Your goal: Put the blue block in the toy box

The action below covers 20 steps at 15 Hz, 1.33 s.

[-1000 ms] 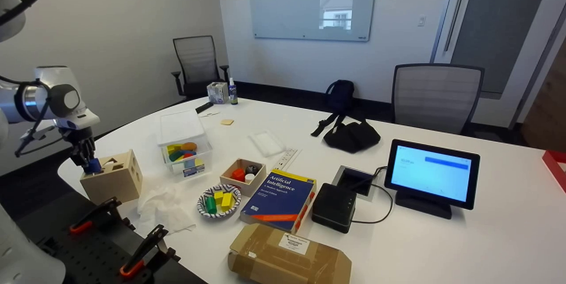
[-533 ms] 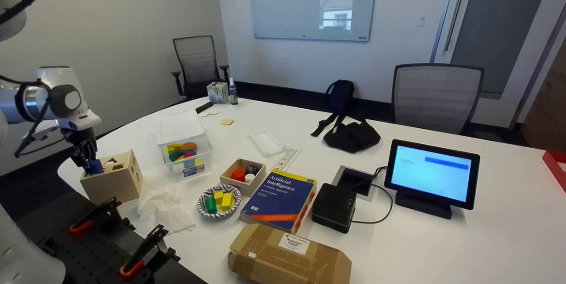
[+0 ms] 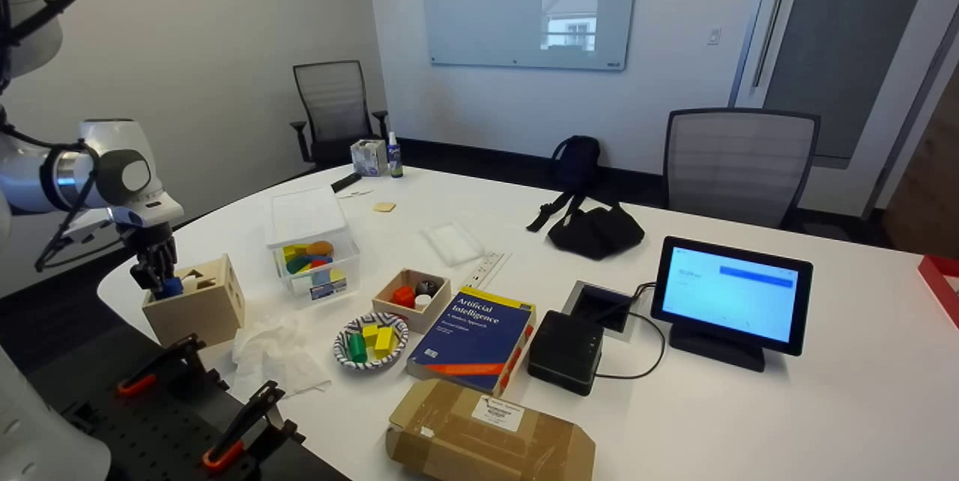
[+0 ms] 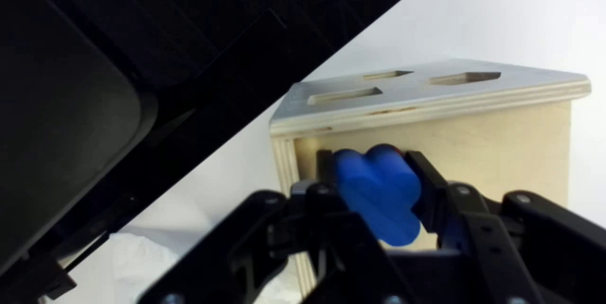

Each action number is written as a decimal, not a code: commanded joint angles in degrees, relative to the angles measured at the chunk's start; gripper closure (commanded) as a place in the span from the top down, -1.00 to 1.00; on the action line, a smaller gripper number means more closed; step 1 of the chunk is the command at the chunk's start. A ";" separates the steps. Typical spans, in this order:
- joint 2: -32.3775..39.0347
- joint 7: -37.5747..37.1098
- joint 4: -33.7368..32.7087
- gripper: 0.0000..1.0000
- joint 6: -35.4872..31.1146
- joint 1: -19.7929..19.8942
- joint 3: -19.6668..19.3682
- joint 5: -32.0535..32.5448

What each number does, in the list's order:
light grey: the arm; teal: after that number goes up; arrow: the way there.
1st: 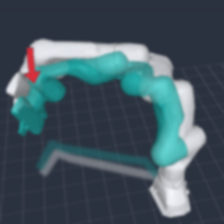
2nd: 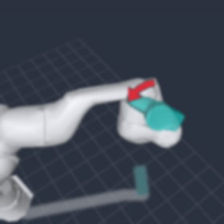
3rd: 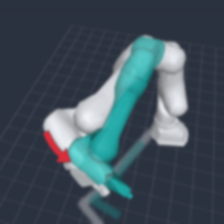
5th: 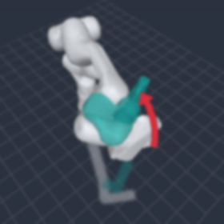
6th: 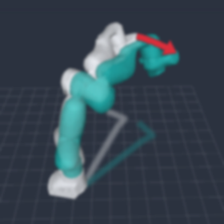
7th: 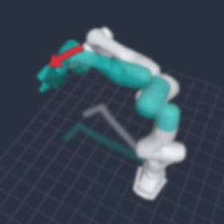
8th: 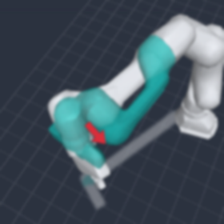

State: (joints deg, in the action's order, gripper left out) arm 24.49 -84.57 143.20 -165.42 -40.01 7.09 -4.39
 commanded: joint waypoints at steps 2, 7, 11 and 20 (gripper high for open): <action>0.43 0.46 -0.11 0.31 0.48 0.48 0.72 -0.67; -0.17 0.19 -0.07 0.91 1.47 0.06 0.16 -0.22; -0.82 -0.38 -0.41 1.00 2.90 -0.50 -1.12 0.65; -5.81 -0.53 -5.44 1.00 15.78 -0.19 -4.23 8.65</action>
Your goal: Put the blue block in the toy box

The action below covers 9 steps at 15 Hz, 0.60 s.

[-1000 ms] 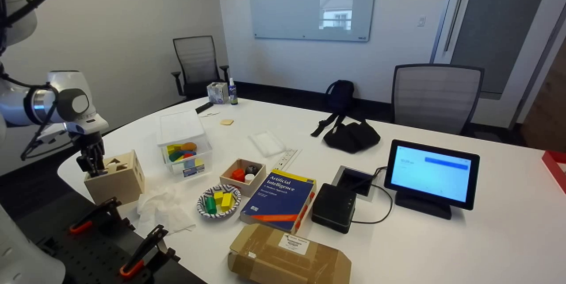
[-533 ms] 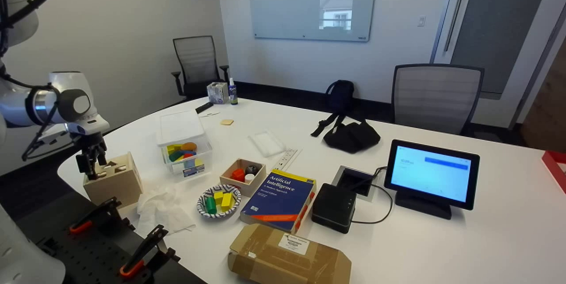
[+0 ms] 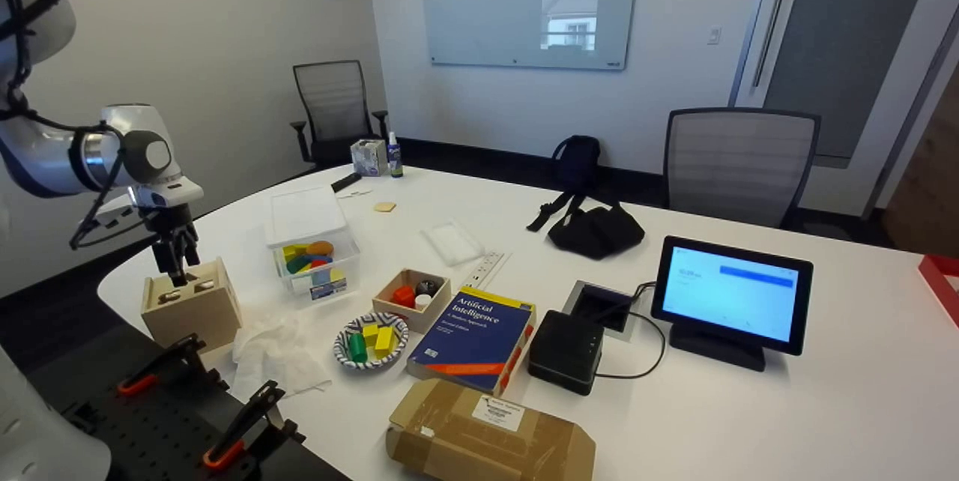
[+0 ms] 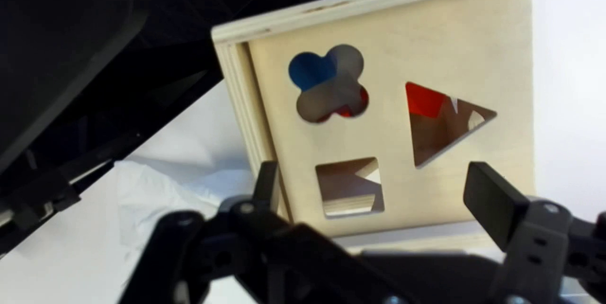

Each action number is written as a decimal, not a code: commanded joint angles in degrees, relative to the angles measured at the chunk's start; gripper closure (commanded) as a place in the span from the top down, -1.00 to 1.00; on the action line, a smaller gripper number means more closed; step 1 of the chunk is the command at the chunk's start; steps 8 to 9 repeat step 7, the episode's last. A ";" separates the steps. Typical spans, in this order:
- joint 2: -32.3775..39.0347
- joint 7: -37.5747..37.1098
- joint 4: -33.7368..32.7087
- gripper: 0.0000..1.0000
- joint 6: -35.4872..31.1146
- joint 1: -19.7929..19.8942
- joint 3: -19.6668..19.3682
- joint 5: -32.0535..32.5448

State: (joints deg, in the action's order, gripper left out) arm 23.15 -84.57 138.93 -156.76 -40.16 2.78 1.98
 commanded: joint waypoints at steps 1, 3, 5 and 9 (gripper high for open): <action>-5.83 -1.03 -1.62 1.00 9.69 0.11 0.49 3.19; -8.48 -1.12 -2.70 1.00 15.03 1.13 2.03 3.99; -10.36 -0.47 -3.84 1.00 19.24 2.48 3.89 3.94; -11.63 0.13 -4.67 1.00 22.08 4.08 5.78 3.99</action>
